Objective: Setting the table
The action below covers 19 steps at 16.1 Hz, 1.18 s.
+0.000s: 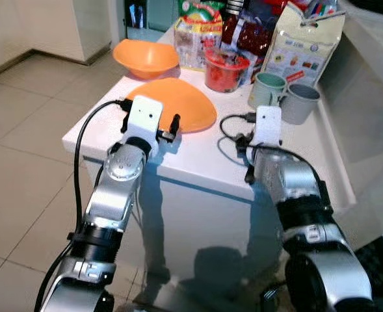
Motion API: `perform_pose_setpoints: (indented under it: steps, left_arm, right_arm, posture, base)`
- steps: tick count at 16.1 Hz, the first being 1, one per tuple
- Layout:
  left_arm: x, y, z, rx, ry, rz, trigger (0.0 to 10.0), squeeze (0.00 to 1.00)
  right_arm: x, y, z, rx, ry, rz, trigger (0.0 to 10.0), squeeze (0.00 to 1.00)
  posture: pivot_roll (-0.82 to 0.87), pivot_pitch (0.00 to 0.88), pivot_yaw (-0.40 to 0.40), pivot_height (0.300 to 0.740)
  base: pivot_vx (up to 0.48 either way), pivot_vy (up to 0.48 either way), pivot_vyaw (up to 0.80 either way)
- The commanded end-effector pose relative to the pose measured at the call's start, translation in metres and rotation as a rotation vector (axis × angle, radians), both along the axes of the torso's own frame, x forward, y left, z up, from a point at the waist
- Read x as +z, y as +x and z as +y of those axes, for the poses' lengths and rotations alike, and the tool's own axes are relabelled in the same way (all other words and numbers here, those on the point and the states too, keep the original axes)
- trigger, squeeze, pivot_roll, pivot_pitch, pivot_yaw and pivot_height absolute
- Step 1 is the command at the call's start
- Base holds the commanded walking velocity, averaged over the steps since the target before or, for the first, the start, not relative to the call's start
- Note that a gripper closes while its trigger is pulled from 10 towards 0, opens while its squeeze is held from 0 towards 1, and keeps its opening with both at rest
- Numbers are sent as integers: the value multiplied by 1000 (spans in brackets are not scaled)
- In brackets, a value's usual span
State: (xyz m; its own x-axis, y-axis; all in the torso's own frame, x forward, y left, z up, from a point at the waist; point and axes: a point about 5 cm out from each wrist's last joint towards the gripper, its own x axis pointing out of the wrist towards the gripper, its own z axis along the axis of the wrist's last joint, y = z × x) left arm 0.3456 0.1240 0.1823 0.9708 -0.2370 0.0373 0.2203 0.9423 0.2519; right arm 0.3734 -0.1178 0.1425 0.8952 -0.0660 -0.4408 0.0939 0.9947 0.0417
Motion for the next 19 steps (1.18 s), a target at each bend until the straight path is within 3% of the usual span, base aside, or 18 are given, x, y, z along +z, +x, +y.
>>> perform_pose_setpoints:
  steps: [1,6,19]
  left_arm:
    - [7,2,-6,-27,11,-14,10000,0]
    - [8,2,-6,-30,14,-15,10000,0]
    - [8,1,-7,-33,13,-15,10000,0]
  right_arm:
    - [-27,-9,-4,-22,25,125,0,0]
    - [-31,-8,-4,-30,48,141,0,0]
    - [-22,-4,-7,-33,-2,39,0,0]
  posture:
    - [190,0,-92,740]
    - [193,0,-91,740]
    - [190,0,-89,740]
  base:
    - [0,0,0]
    - [0,0,0]
    - [0,0,0]
